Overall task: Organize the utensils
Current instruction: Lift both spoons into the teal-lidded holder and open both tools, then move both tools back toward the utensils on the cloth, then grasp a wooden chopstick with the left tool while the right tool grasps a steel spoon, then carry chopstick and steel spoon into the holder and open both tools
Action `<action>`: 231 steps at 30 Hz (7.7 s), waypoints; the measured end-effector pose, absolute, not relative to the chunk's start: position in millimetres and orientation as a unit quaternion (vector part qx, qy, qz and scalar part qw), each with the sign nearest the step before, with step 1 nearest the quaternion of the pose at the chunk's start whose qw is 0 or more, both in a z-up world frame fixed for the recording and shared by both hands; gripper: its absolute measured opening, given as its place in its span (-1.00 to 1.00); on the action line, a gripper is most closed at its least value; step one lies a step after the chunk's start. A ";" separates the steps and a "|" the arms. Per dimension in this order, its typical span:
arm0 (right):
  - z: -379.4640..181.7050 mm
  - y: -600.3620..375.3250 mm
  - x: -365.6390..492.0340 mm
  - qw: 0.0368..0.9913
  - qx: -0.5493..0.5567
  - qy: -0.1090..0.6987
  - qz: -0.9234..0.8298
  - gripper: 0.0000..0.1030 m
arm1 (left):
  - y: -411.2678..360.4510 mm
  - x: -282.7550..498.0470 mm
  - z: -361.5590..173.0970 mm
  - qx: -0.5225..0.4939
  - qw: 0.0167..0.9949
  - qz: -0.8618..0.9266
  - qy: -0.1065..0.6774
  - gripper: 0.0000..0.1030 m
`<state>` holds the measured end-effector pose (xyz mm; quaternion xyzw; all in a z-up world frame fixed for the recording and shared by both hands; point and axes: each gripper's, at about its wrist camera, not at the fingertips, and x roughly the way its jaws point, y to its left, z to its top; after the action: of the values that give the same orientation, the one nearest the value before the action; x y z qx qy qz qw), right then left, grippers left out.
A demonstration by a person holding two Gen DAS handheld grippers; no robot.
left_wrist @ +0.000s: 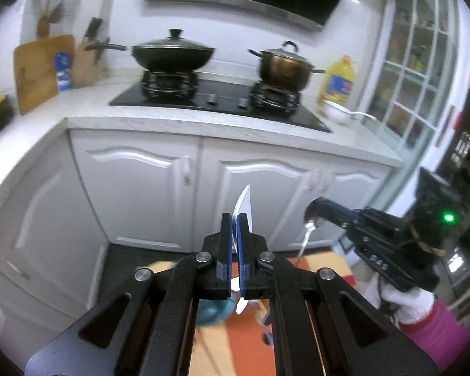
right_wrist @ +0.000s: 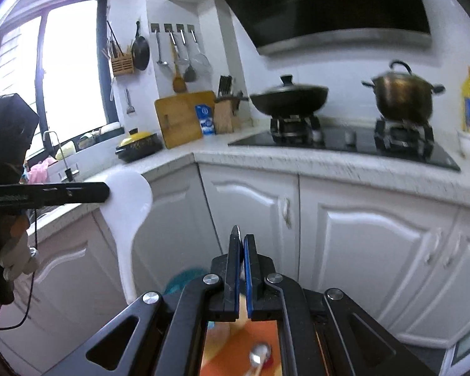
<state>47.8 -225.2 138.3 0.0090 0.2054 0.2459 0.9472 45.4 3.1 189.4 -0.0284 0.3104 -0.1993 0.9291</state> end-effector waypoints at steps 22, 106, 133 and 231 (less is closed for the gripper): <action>60.1 -138.0 121.6 0.951 -0.067 0.227 0.197 -0.96 | 32.2 104.1 29.0 -0.044 0.930 -0.152 0.331 -0.97; -126.6 -333.9 7.2 0.854 0.100 0.477 0.179 -0.25 | -112.7 -11.7 -101.5 -0.033 0.835 -0.215 0.505 0.17; -137.1 -321.5 15.7 0.852 0.088 0.469 0.215 -0.63 | -137.8 26.6 -131.7 -0.014 0.806 -0.209 0.554 -0.88; 93.4 -232.5 50.7 0.944 0.043 0.230 0.234 -0.95 | 8.1 80.1 157.0 -0.068 0.931 -0.216 0.288 -0.94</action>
<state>50.7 -232.5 93.4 0.0430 0.2304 0.2341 0.9435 80.1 8.1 157.0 -0.0683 0.2879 -0.2156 0.9306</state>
